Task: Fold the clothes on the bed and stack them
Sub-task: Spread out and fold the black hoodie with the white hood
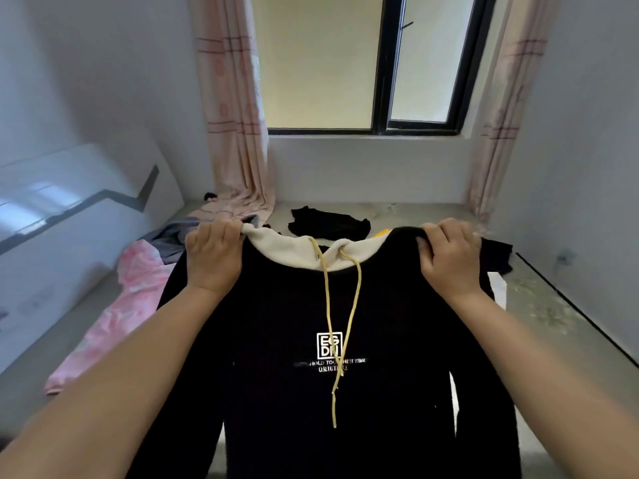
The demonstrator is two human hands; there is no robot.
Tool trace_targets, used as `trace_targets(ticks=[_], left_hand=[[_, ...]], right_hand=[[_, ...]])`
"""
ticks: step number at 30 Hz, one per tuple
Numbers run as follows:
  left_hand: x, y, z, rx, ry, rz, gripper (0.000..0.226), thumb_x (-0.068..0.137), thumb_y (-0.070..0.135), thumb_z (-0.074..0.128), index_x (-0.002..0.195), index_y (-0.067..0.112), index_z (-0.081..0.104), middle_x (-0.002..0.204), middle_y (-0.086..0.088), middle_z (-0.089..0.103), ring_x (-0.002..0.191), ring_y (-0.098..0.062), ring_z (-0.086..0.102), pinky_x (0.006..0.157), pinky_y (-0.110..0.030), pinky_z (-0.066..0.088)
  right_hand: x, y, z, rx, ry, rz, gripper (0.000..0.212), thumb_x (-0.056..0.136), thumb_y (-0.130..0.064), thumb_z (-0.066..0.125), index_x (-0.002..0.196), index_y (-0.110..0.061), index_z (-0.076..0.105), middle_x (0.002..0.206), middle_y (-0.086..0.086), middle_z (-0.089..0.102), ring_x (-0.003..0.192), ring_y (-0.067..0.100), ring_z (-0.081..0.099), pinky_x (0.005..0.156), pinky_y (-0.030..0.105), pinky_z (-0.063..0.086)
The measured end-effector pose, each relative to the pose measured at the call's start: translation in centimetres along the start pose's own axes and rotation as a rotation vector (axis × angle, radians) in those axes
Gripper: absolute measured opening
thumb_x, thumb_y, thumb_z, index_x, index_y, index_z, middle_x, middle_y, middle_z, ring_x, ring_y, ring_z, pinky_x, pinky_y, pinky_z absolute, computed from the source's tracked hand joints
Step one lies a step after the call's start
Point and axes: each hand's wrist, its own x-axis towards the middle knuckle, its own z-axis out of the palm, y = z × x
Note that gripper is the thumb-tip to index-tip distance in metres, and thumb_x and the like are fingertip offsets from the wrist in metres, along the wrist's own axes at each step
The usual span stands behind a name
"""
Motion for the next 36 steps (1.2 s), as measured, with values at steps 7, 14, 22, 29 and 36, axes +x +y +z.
trace_targets(ticks=[7,14,22,29,36], left_hand=[[0.9,-3.2,15.7,-0.017,-0.16,-0.039,0.019,0.081,0.015,0.037,0.089,0.001,0.048,0.066,-0.023,0.056,0.056,-0.037,0.055,0.051,-0.04,0.042],[-1.1,-6.1,29.6,0.054,-0.416,-0.14,0.029,0.08,0.014,0.04,0.078,-0.007,0.06,0.067,-0.023,0.057,0.058,-0.037,0.056,0.052,-0.035,0.04],[-17.9,-3.0,38.9,0.178,-1.334,-0.36,0.026,0.094,0.019,0.036,0.116,0.012,0.049,0.112,-0.007,0.053,0.105,-0.026,0.047,0.079,-0.035,0.035],[-20.7,-1.9,45.3,0.065,-1.421,-0.64,0.057,0.091,0.047,0.04,0.128,0.004,0.036,0.118,-0.013,0.054,0.108,-0.031,0.05,0.084,-0.04,0.039],[-22.6,-3.0,48.3,-0.043,-1.406,-0.751,0.022,0.095,0.016,0.037,0.107,0.004,0.052,0.105,-0.016,0.06,0.096,-0.033,0.057,0.073,-0.037,0.043]], right_hand=[[-0.6,4.1,17.0,0.07,-0.133,0.066,0.03,0.079,-0.018,0.045,0.076,0.003,0.066,0.067,0.019,0.058,0.06,0.034,0.056,0.055,0.037,0.042],[-4.6,5.9,31.8,0.191,-0.439,0.26,0.015,0.077,-0.005,0.058,0.082,0.007,0.064,0.073,0.026,0.057,0.068,0.041,0.056,0.06,0.042,0.042],[-19.5,5.4,38.6,-0.161,-1.567,0.261,0.03,0.095,-0.03,0.039,0.111,-0.009,0.054,0.114,0.009,0.055,0.105,0.026,0.051,0.08,0.034,0.039],[-21.5,2.9,46.5,-0.077,-1.502,0.419,0.074,0.085,-0.058,0.045,0.137,-0.009,0.03,0.123,0.01,0.054,0.113,0.028,0.049,0.089,0.042,0.036],[-23.6,0.9,50.9,-0.128,-1.624,0.725,0.02,0.091,-0.024,0.044,0.1,-0.011,0.056,0.102,0.007,0.063,0.098,0.027,0.057,0.083,0.034,0.031]])
